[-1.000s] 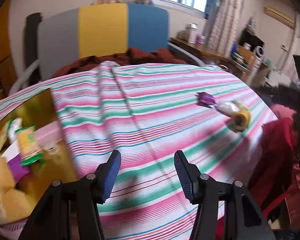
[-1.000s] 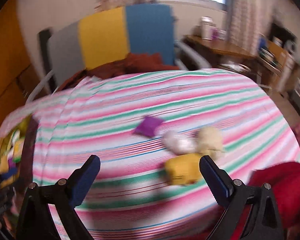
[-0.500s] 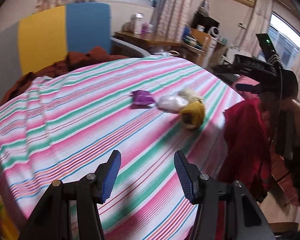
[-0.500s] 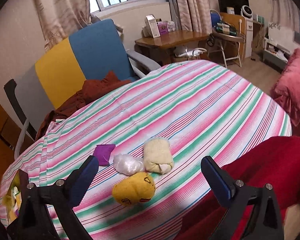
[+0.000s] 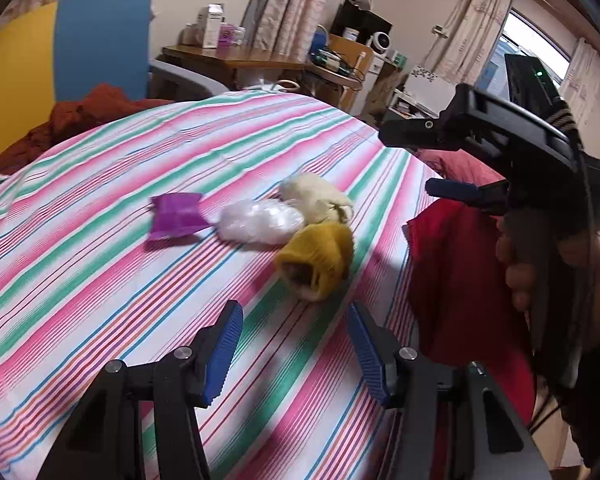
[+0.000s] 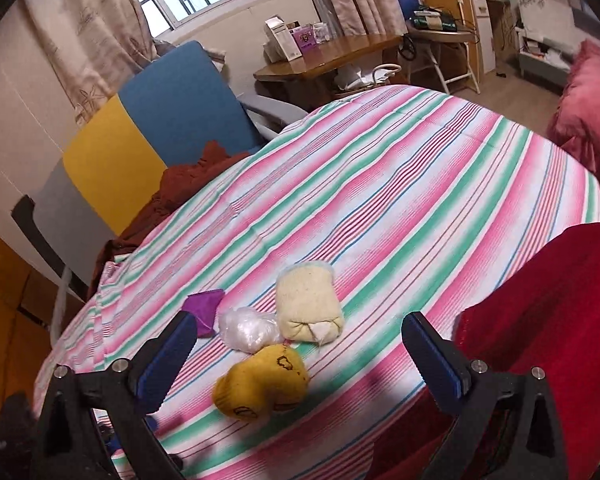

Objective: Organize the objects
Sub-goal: 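Move both grippers back to the remaining items on the cloth, then grasp the yellow knit pouch with the left gripper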

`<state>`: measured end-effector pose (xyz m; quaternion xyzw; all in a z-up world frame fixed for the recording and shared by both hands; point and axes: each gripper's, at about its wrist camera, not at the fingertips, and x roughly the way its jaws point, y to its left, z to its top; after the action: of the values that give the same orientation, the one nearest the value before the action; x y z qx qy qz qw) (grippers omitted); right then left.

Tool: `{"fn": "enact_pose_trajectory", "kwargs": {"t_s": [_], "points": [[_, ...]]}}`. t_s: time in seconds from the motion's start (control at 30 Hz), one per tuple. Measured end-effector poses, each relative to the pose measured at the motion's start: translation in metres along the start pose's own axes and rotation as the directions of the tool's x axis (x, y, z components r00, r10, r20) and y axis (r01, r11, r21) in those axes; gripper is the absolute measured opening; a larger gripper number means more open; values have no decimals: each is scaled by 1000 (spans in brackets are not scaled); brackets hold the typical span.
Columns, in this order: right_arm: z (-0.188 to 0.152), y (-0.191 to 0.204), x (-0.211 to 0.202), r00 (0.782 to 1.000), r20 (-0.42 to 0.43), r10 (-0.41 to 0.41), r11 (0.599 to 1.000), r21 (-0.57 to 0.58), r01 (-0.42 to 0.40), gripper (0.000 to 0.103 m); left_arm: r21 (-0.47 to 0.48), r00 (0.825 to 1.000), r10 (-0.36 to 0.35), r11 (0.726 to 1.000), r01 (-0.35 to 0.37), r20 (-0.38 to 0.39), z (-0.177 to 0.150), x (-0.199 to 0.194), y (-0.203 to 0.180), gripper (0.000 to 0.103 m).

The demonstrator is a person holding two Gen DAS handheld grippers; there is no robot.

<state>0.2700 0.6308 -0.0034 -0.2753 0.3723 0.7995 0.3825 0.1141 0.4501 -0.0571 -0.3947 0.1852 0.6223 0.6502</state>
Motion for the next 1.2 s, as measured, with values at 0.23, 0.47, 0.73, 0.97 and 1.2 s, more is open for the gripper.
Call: {"fn": "enact_pose_trajectory", "kwargs": {"t_s": [0.23,0.47,0.73,0.97,1.2], "points": [[-2,1,1,999,-4,38,999,-3,-38,103,-8,998,-52,999,52,-22,16,30,-3,55],[-1,1,3,998,-16,58,998,-2,-58,103,4,995,-86,996,87,-43,25,58,-6,55],[-1,2,6,997,-31,68,998,-3,-68,103,-29,993,-101,995,99,-65,30,83,-3,55],[0,3,9,996,-50,68,998,-6,-69,103,-23,994,-102,995,101,-49,21,75,0,31],[0,4,11,996,-59,67,998,-7,-68,103,-56,998,56,997,-55,12,-30,16,35,31]]}}
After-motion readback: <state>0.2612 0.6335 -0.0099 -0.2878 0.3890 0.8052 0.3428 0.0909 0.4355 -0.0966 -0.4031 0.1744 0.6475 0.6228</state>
